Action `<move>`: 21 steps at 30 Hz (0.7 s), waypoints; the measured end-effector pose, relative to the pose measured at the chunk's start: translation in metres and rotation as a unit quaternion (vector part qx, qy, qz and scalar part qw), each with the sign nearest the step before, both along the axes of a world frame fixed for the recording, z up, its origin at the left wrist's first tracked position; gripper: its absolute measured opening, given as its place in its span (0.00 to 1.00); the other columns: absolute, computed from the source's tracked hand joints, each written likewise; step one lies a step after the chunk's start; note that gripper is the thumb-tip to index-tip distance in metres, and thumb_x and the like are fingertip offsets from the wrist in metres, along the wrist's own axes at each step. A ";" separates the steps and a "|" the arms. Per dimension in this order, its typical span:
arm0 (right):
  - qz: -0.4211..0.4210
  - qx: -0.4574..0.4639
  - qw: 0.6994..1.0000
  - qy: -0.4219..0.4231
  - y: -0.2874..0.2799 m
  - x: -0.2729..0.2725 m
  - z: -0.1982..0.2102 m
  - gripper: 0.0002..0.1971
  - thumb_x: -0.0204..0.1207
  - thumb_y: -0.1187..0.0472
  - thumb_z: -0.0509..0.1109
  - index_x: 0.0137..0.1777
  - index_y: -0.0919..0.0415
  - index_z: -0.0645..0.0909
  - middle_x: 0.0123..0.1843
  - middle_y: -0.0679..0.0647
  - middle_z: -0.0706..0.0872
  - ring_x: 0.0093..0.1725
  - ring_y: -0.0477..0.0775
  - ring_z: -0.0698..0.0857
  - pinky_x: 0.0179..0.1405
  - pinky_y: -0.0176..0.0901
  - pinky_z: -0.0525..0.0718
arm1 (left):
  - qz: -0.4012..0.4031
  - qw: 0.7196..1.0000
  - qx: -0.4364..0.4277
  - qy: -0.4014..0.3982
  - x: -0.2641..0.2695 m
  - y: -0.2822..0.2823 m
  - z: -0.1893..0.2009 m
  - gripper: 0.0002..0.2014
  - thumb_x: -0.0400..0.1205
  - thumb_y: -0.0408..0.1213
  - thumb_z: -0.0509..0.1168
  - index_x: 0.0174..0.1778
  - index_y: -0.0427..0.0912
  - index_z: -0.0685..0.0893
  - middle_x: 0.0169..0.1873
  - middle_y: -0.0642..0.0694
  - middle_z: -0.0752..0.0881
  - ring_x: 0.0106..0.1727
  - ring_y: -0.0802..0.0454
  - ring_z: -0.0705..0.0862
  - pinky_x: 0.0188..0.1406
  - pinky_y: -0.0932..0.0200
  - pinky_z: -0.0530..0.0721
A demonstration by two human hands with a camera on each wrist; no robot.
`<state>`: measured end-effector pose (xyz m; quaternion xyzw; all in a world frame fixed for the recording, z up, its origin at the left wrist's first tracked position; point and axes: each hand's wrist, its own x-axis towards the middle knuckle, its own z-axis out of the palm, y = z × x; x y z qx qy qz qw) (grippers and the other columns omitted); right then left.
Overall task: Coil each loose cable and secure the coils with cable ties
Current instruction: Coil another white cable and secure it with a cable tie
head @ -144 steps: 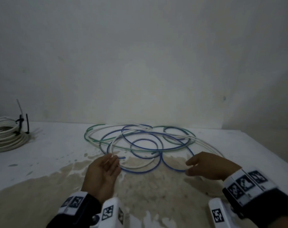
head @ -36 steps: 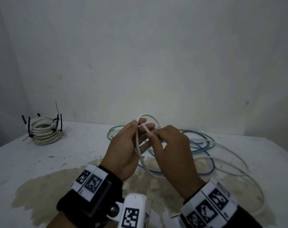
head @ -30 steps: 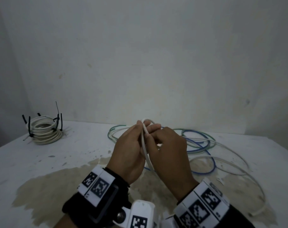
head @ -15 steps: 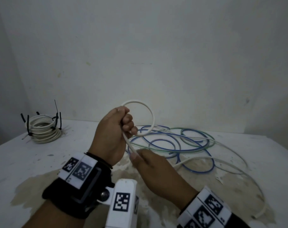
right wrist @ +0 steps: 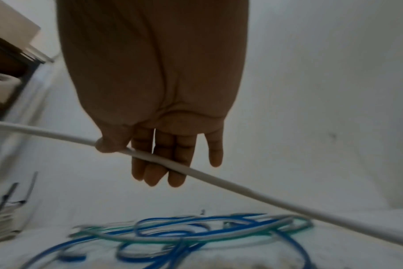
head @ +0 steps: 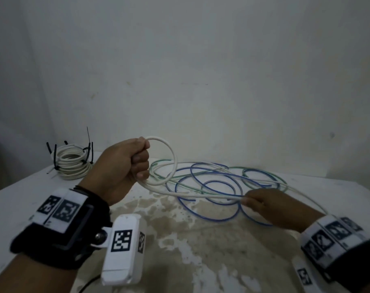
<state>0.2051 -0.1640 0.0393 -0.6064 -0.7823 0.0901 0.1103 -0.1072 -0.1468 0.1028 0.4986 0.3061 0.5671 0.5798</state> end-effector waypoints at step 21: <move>-0.040 0.223 0.940 0.255 0.018 -0.144 0.108 0.17 0.83 0.55 0.59 0.42 0.67 0.82 0.37 0.58 0.84 0.38 0.58 0.80 0.34 0.44 0.76 | 0.117 0.990 0.074 0.018 0.060 -0.008 -0.031 0.14 0.88 0.34 0.49 0.39 0.38 0.73 0.22 0.54 0.67 0.27 0.55 0.63 0.30 0.61 0.63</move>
